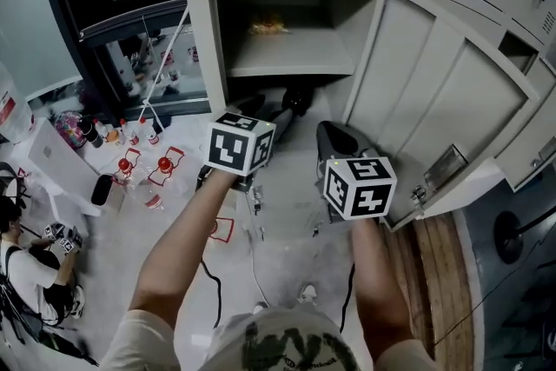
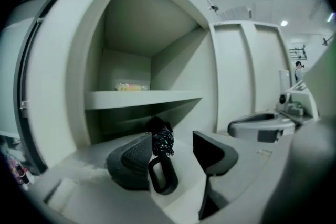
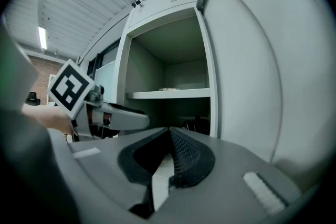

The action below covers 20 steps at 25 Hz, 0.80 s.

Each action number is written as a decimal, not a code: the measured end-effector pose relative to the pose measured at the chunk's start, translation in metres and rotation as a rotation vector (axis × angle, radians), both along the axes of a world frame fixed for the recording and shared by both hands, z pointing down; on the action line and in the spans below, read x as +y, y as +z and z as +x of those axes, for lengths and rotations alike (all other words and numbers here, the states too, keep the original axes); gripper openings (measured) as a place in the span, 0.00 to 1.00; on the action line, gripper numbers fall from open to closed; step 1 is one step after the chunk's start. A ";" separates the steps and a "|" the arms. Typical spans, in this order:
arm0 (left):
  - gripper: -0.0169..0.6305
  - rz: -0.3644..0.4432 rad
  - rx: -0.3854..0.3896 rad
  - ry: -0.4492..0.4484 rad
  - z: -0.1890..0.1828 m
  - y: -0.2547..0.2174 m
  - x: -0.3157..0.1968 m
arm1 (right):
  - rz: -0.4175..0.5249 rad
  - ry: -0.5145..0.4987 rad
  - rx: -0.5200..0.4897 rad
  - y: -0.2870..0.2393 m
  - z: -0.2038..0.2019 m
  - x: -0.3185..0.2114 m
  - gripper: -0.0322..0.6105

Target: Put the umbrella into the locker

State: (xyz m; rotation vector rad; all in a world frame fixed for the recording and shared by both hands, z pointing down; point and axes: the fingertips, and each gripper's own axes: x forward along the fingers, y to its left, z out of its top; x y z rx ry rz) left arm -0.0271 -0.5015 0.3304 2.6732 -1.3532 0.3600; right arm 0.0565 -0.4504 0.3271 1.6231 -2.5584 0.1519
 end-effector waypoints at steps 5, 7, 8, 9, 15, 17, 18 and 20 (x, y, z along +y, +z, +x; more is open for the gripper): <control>0.37 0.070 0.013 0.008 -0.031 -0.015 0.029 | 0.010 0.016 -0.004 -0.003 -0.008 0.011 0.05; 0.34 0.080 0.030 0.001 -0.047 -0.018 0.038 | 0.016 0.025 -0.009 -0.005 -0.011 0.017 0.05; 0.32 0.085 0.037 -0.002 -0.055 -0.019 0.043 | 0.019 0.031 -0.011 -0.006 -0.013 0.019 0.05; 0.30 0.090 0.043 -0.006 -0.062 -0.019 0.048 | 0.021 0.036 -0.014 -0.007 -0.014 0.022 0.05; 0.19 0.101 0.099 -0.070 -0.102 -0.006 0.071 | 0.027 0.051 -0.019 -0.006 -0.022 0.038 0.05; 0.12 0.104 0.089 -0.072 -0.109 0.000 0.076 | 0.032 0.045 -0.011 -0.006 -0.028 0.043 0.05; 0.09 0.110 0.075 -0.071 -0.111 0.001 0.078 | 0.036 0.041 -0.005 -0.006 -0.031 0.046 0.05; 0.04 0.121 0.058 -0.067 -0.116 0.003 0.081 | 0.040 0.034 0.004 -0.005 -0.036 0.050 0.05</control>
